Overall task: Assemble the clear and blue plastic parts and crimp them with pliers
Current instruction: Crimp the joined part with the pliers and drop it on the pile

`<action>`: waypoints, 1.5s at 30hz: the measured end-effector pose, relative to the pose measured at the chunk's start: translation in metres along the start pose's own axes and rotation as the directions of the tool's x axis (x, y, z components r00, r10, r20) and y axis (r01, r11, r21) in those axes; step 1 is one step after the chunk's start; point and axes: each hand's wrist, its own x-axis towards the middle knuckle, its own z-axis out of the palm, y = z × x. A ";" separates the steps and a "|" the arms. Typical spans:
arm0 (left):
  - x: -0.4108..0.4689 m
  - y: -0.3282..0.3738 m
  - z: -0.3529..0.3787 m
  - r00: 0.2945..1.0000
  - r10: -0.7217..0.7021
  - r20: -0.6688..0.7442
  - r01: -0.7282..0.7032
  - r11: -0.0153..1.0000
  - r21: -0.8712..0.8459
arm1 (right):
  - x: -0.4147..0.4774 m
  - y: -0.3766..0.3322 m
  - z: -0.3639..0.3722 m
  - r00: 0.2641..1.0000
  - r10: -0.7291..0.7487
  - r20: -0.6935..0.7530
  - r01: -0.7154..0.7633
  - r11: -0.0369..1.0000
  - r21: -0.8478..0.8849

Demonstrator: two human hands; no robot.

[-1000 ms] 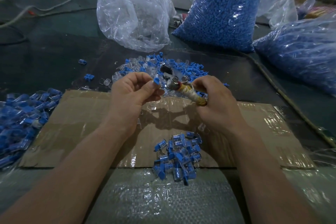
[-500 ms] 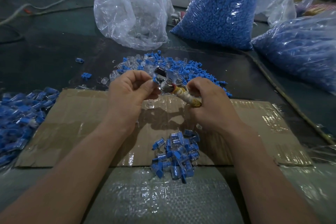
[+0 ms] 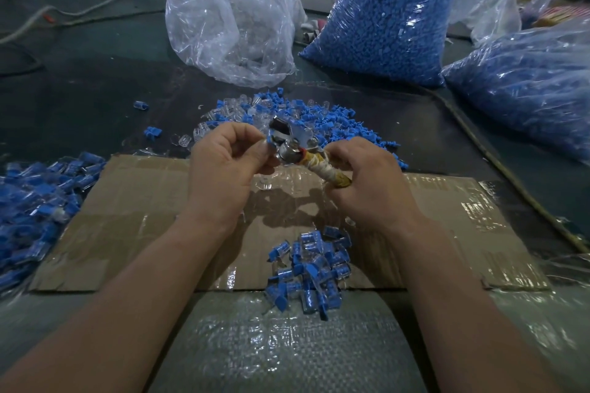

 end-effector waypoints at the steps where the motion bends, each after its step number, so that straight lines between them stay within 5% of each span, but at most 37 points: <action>1: 0.000 0.000 0.000 1.000 -0.006 -0.002 0.006 1.000 0.000 | 0.000 0.001 0.000 1.000 0.000 0.005 0.000 1.000 0.012; 9: 0.004 0.001 -0.009 0.989 -0.125 -0.082 0.126 0.992 0.003 | 0.001 0.022 -0.009 0.984 0.126 -0.126 -0.122 0.992 0.043; 12: -0.002 0.006 -0.009 0.972 -0.178 0.155 0.158 0.978 0.133 | 0.001 0.033 -0.014 0.954 0.259 -0.149 -0.264 0.964 -0.016; 16: -0.010 0.010 -0.004 0.848 -0.239 0.473 0.154 0.965 0.212 | 0.001 0.045 -0.016 0.913 0.400 -0.076 -0.406 0.906 -0.119; 23: -0.013 0.011 -0.005 0.630 -0.259 0.732 0.103 0.962 0.252 | 0.002 0.058 -0.017 0.862 0.505 -0.042 -0.506 0.857 -0.095; 26: -0.013 0.011 -0.005 0.757 -0.237 0.610 0.150 0.970 0.191 | 0.000 0.061 -0.018 0.853 0.521 -0.040 -0.522 0.847 -0.101; 29: -0.005 0.006 -0.008 0.973 -0.154 0.174 0.106 0.960 0.258 | -0.002 0.064 -0.019 0.832 0.554 -0.033 -0.555 0.827 -0.092; 32: 0.004 0.000 -0.013 0.998 -0.015 -0.062 0.045 0.861 0.506 | -0.001 0.065 -0.021 0.814 0.580 -0.036 -0.580 0.808 -0.101; 38: 0.004 -0.007 -0.012 0.993 0.001 0.117 -0.094 0.609 0.788 | -0.001 0.069 -0.022 0.787 0.617 0.009 -0.610 0.780 -0.138; 45: 0.003 -0.011 -0.008 0.962 -0.069 0.263 -0.212 0.415 0.885 | -0.002 0.071 -0.022 0.777 0.626 0.066 -0.618 0.779 -0.112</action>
